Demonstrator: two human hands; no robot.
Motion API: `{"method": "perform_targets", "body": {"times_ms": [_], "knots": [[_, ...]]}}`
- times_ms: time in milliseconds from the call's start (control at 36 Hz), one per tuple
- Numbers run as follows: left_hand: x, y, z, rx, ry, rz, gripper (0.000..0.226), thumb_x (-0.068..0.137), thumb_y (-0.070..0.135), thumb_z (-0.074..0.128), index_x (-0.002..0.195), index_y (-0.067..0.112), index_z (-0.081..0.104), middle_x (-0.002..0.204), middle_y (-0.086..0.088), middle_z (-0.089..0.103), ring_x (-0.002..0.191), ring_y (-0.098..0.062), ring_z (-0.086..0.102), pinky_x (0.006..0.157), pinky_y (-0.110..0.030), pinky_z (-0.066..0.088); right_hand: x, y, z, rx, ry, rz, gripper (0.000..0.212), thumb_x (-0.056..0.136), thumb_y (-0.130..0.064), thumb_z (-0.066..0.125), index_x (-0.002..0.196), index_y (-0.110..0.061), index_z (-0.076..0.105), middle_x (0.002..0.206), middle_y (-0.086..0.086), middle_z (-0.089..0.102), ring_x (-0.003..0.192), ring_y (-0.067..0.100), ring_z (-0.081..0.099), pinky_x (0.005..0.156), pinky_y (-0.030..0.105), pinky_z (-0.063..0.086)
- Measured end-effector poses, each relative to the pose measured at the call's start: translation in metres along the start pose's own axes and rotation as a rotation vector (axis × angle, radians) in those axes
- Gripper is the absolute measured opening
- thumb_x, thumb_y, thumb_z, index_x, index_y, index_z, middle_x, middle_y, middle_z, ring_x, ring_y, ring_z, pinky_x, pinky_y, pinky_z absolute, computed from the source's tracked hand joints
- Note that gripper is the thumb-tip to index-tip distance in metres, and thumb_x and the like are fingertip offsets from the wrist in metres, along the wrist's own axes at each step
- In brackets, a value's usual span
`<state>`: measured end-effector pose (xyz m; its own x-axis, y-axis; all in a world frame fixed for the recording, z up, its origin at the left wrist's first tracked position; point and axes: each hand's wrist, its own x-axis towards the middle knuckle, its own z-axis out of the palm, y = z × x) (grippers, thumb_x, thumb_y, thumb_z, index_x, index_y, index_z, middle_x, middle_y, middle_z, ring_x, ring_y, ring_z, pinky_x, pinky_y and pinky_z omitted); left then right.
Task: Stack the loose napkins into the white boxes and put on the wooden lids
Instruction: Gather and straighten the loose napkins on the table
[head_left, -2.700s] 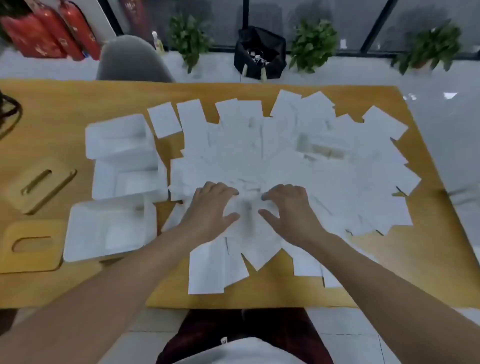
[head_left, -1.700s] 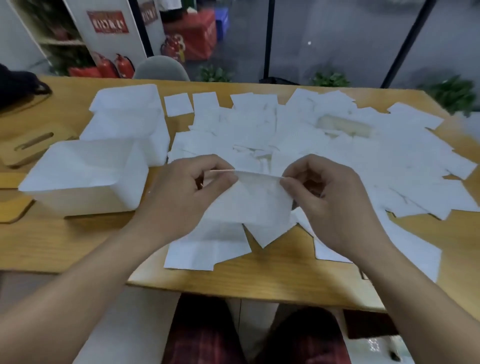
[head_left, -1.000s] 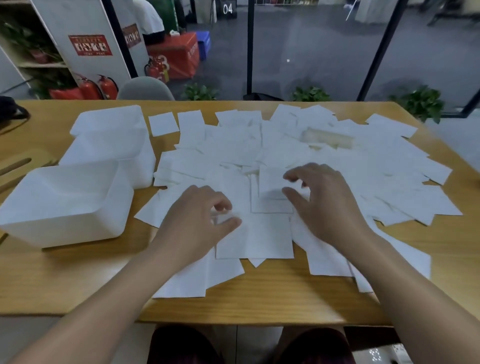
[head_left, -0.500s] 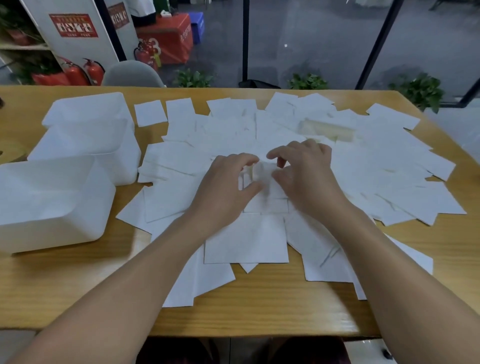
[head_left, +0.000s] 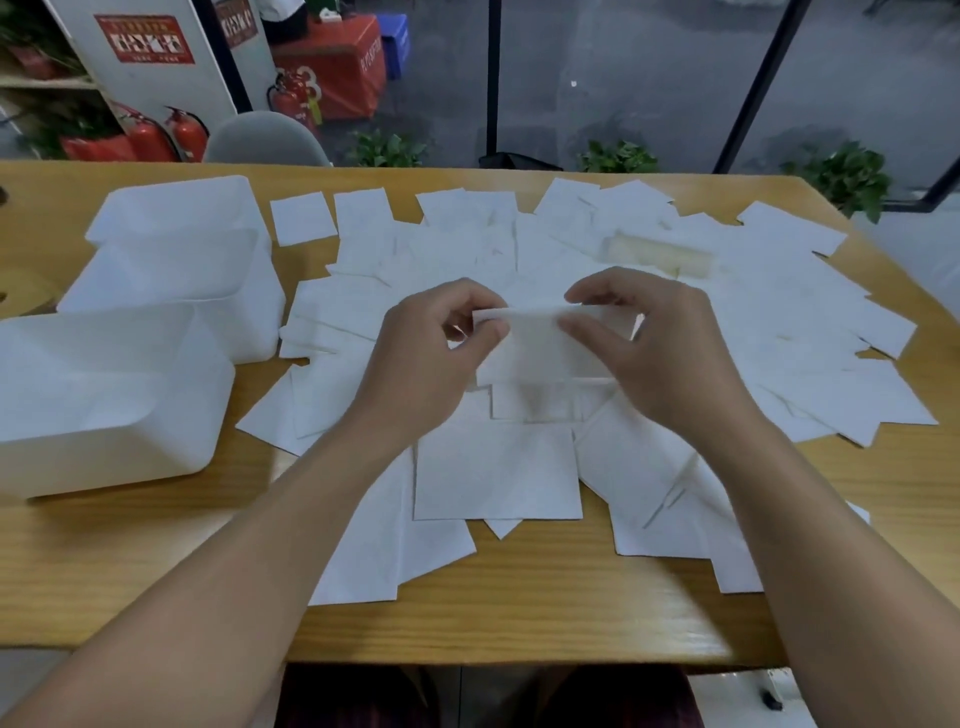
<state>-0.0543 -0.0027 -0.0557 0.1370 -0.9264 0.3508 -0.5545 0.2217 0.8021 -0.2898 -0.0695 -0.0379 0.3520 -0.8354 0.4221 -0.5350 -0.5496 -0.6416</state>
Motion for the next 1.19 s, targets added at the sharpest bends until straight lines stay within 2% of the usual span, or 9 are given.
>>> {"method": "perform_targets", "body": {"times_ms": [111,194,306,444,556,806,917,1028,1194], "knots": [[-0.005,0.008,-0.015,-0.111,-0.032,-0.037,0.003,0.102,0.024,0.076,0.105,0.025,0.078,0.094,0.005,0.077,0.088,-0.020,0.073,0.084,-0.045,0.061,-0.004,-0.012,-0.007,0.143,-0.035,0.065,0.003,0.099,-0.028,0.079,0.096,-0.028,0.080,0.092,-0.016,0.077,0.088,0.008,0.070,0.074,0.023,0.051],[-0.014,0.014,-0.022,-0.120,-0.042,-0.043,0.013,0.106,0.036,0.071,0.103,0.026,0.079,0.078,0.000,0.068,0.070,-0.018,0.060,0.069,-0.042,0.054,-0.013,-0.024,-0.010,0.278,-0.075,0.111,0.005,0.098,-0.025,0.080,0.093,-0.024,0.081,0.090,-0.009,0.078,0.083,0.014,0.075,0.072,0.037,0.060],[-0.031,0.021,-0.032,-0.100,-0.051,-0.078,0.021,0.107,0.033,0.069,0.094,0.020,0.079,0.080,-0.018,0.064,0.065,-0.017,0.048,0.062,-0.030,0.041,-0.026,-0.026,-0.009,0.394,-0.133,0.171,0.002,0.097,-0.026,0.082,0.095,-0.026,0.082,0.079,-0.011,0.072,0.068,0.015,0.061,0.056,0.027,0.047],[-0.056,0.016,-0.041,-0.048,-0.116,-0.172,0.017,0.104,0.033,0.074,0.092,0.024,0.080,0.080,-0.009,0.074,0.070,-0.032,0.061,0.066,-0.030,0.047,-0.049,-0.026,-0.002,0.375,-0.191,0.216,0.003,0.098,-0.021,0.080,0.097,-0.023,0.081,0.078,-0.003,0.072,0.061,0.015,0.061,0.058,0.021,0.050],[-0.072,0.005,-0.038,0.038,-0.158,-0.215,0.017,0.103,0.036,0.075,0.088,0.028,0.077,0.068,-0.006,0.068,0.058,-0.010,0.052,0.062,-0.027,0.045,-0.064,-0.021,0.011,0.282,-0.189,0.243,0.007,0.095,-0.021,0.082,0.096,-0.027,0.079,0.076,-0.007,0.072,0.059,0.010,0.059,0.058,0.021,0.050],[-0.085,-0.006,-0.028,0.240,-0.146,-0.226,0.014,0.104,0.038,0.071,0.092,0.033,0.069,0.065,0.004,0.066,0.061,-0.010,0.061,0.064,-0.024,0.043,-0.081,-0.021,0.028,0.076,-0.147,0.187,0.018,0.092,-0.019,0.085,0.107,-0.025,0.078,0.078,-0.014,0.066,0.080,0.007,0.067,0.075,0.008,0.047],[-0.086,-0.010,-0.028,0.350,-0.129,-0.189,0.018,0.101,0.045,0.072,0.088,0.034,0.066,0.064,0.009,0.064,0.068,-0.007,0.065,0.071,-0.033,0.055,-0.080,-0.019,0.028,-0.034,-0.164,0.117,0.020,0.091,-0.023,0.084,0.109,-0.027,0.076,0.087,-0.017,0.067,0.076,0.008,0.063,0.074,0.019,0.051],[-0.081,-0.011,-0.029,0.544,-0.082,-0.070,0.022,0.098,0.057,0.069,0.096,0.036,0.064,0.086,0.016,0.060,0.086,-0.006,0.058,0.072,-0.033,0.053,-0.073,-0.015,0.028,-0.137,-0.128,0.020,0.018,0.094,-0.035,0.080,0.110,-0.028,0.076,0.102,-0.016,0.065,0.080,0.005,0.059,0.071,0.027,0.047],[-0.071,-0.014,-0.016,0.492,-0.120,-0.011,0.013,0.101,0.046,0.070,0.099,0.033,0.068,0.091,0.016,0.059,0.090,-0.006,0.058,0.077,-0.030,0.053,-0.055,-0.013,0.039,-0.222,-0.188,-0.139,0.010,0.096,-0.030,0.079,0.102,-0.023,0.080,0.104,-0.011,0.066,0.099,0.016,0.057,0.085,0.036,0.047]]}}
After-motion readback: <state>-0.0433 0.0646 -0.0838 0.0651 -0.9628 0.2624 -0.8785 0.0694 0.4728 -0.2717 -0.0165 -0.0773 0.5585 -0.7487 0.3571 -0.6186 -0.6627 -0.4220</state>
